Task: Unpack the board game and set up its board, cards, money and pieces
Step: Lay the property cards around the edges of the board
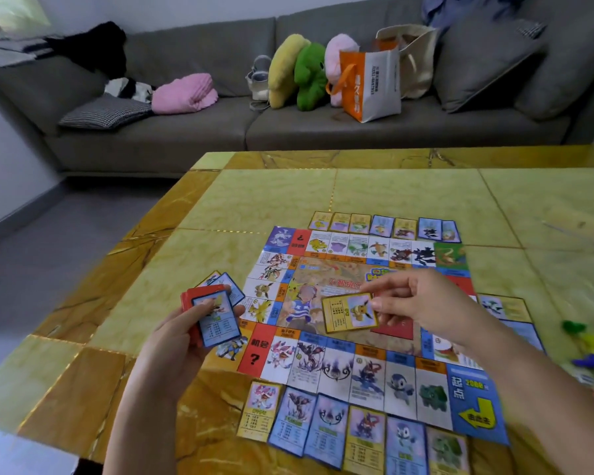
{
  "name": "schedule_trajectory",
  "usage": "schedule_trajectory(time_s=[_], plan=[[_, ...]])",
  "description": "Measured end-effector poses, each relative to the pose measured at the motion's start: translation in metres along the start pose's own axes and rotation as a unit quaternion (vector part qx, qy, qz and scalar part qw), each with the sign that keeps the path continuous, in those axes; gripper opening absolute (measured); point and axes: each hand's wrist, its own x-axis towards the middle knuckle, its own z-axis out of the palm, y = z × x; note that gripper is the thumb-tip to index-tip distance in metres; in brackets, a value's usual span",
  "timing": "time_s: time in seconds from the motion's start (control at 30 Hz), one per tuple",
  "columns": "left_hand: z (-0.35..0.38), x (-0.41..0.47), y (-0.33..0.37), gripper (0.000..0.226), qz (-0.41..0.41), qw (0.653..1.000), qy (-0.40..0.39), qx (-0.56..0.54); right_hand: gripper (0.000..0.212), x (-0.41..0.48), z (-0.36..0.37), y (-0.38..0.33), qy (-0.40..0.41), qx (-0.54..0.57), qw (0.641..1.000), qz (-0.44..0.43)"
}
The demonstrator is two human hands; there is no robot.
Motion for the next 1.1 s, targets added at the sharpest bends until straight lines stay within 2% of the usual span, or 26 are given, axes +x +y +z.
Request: schedule_trajectory(time_s=[0.37,0.6,0.73,0.87,1.03,1.1], plan=[[0.025,-0.02,-0.001,0.009,0.077,0.995,0.018,0.069,0.014,-0.039,-0.029,0.007,0.088,0.046,0.995,-0.03],[0.055,-0.026,-0.023,0.014,0.037,0.994,-0.057,0.089,0.017,-0.065,-0.066,0.021,0.176,0.081,0.981,-0.009],[0.077,-0.026,-0.038,0.026,0.017,0.992,-0.088,0.084,0.021,-0.076,-0.093,0.033,0.228,0.072,0.971,0.0],[0.102,-0.027,-0.054,0.016,0.006,0.988,-0.114,0.102,0.026,-0.087,-0.122,0.039,0.272,0.073,0.959,-0.011],[0.124,-0.024,-0.072,0.031,-0.011,0.982,-0.137,0.132,0.028,-0.087,-0.151,0.048,0.324,0.081,0.942,-0.027],[0.127,-0.021,-0.079,0.045,-0.02,0.981,-0.131,0.14,0.025,-0.084,-0.156,0.051,0.329,0.088,0.94,-0.035]])
